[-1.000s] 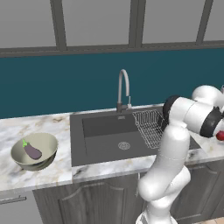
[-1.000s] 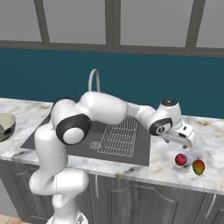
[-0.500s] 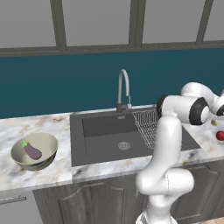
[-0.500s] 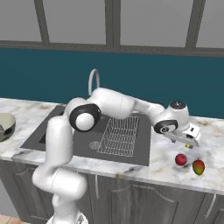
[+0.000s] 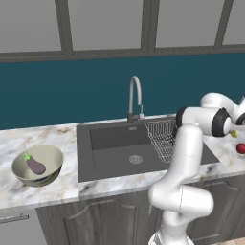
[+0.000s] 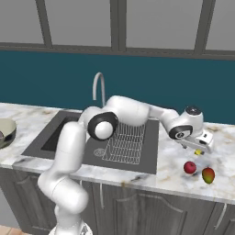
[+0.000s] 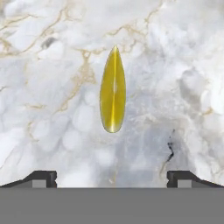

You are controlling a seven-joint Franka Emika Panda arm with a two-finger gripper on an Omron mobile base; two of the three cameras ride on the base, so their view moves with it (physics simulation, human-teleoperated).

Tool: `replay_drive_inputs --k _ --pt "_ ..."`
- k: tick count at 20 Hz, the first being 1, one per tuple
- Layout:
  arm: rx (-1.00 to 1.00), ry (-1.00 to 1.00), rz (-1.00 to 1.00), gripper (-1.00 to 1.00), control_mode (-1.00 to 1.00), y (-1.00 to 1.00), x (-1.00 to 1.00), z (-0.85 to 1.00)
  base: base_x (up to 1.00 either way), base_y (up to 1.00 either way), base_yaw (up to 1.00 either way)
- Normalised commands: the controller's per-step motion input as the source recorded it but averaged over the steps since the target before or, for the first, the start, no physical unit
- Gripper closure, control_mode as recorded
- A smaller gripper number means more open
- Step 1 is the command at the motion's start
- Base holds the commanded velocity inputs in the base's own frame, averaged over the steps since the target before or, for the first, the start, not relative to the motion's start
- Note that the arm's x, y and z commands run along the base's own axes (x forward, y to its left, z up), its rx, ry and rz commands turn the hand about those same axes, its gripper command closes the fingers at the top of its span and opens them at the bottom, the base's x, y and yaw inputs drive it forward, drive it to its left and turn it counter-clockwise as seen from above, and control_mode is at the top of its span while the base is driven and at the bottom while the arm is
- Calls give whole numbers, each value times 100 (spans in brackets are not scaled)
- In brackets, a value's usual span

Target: There is a mixed pile of frozen fruits and vegetables on the counter. Locate all the frozen vegetables and place the items in a bowl on the counter. Take all the frozen fruits and defrost them in a running sink.

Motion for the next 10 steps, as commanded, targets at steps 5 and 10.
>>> replay_drive_inputs --k 5,10 --pt "0 0 0 -100 -100 0 36 -35 0 0 0" --pt "0 0 0 -100 -100 0 44 -23 0 0 0"
